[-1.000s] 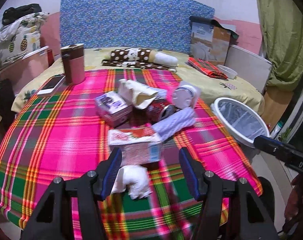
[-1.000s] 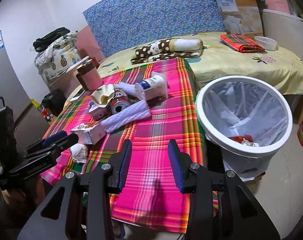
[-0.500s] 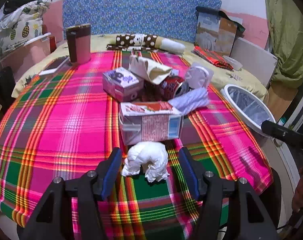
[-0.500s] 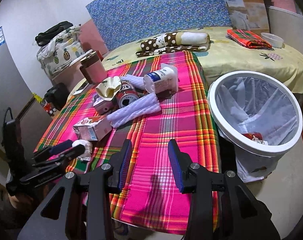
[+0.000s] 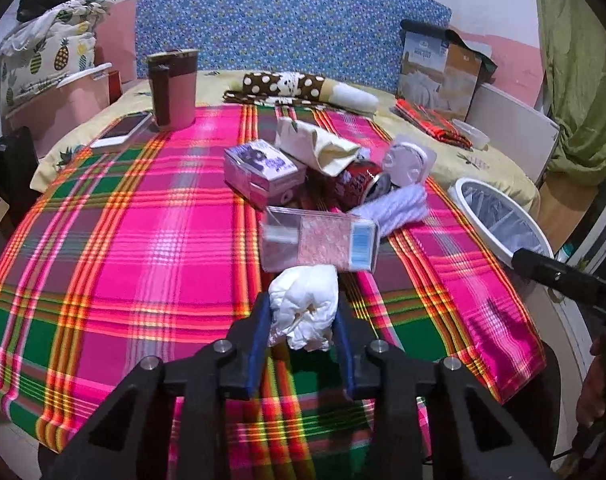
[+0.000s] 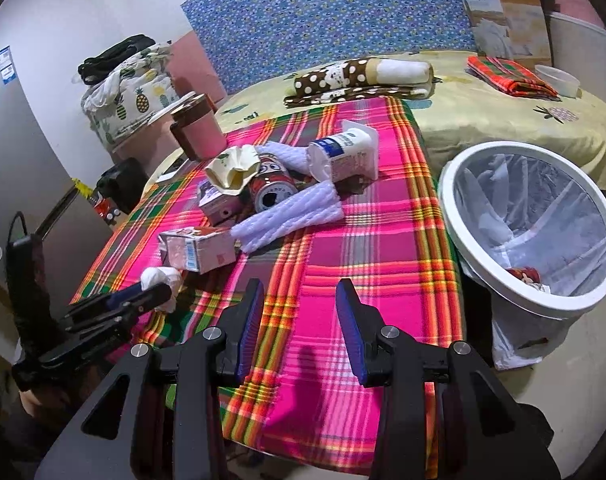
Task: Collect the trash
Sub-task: 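Grasp the crumpled white tissue with the left tool, then grasp the strawberry milk carton with the right tool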
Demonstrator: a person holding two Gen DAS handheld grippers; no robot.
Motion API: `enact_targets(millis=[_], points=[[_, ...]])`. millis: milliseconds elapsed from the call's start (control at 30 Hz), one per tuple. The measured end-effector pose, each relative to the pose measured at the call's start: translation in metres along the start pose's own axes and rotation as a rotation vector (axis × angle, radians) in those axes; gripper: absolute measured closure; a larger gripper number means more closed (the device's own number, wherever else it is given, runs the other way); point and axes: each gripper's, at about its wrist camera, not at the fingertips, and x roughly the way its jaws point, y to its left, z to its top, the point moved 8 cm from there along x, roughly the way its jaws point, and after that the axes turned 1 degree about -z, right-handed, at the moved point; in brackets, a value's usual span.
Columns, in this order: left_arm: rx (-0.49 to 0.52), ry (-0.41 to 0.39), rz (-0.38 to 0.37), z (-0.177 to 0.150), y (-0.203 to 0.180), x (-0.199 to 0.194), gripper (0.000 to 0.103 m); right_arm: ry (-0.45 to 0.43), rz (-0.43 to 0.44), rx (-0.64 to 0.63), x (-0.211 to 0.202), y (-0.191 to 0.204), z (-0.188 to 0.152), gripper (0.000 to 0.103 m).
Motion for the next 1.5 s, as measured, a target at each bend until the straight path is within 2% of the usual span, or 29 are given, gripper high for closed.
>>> enact_targets(millis=[367, 533, 600, 633, 667, 867, 1000, 1167, 1267, 1400, 1433, 1500], points=[[-0.057, -0.046, 0.045, 0.011, 0.034, -0.014, 0.072, 0.052, 0.07, -0.058, 0.021, 0.032, 0.0, 0.063], [-0.083, -0.053, 0.054, 0.013, 0.05, -0.013, 0.072, 0.075, 0.103, -0.156, 0.037, 0.058, 0.0, 0.063], [-0.091, -0.054, 0.056, 0.014, 0.055, -0.013, 0.072, 0.082, 0.107, -0.214, 0.046, 0.067, 0.001, 0.051], [-0.096, -0.054, 0.056, 0.014, 0.058, -0.013, 0.072, 0.08, 0.111, -0.243, 0.05, 0.072, 0.002, 0.037], [-0.099, -0.055, 0.057, 0.013, 0.06, -0.013, 0.072, 0.079, 0.119, -0.262, 0.054, 0.075, 0.004, 0.029], [-0.122, -0.054, 0.063, 0.013, 0.075, -0.013, 0.072, 0.104, 0.168, -0.38, 0.076, 0.092, 0.01, 0.029], [-0.133, -0.05, 0.064, 0.012, 0.082, -0.012, 0.072, 0.112, 0.155, -0.488, 0.086, 0.098, 0.009, 0.029], [-0.143, -0.047, 0.057, 0.01, 0.086, -0.01, 0.072, 0.155, 0.17, -0.543, 0.095, 0.102, 0.004, 0.029], [-0.144, -0.045, 0.051, 0.009, 0.086, -0.01, 0.072, 0.194, 0.166, -0.516, 0.1, 0.099, 0.002, 0.03], [-0.141, -0.044, 0.045, 0.01, 0.085, -0.01, 0.072, 0.182, 0.201, -0.417, 0.093, 0.101, 0.004, 0.034], [-0.139, -0.045, 0.043, 0.011, 0.084, -0.011, 0.072, 0.174, 0.198, -0.405, 0.091, 0.101, 0.004, 0.044], [-0.135, -0.045, 0.04, 0.011, 0.082, -0.011, 0.072, 0.16, 0.188, -0.38, 0.084, 0.1, 0.002, 0.046]])
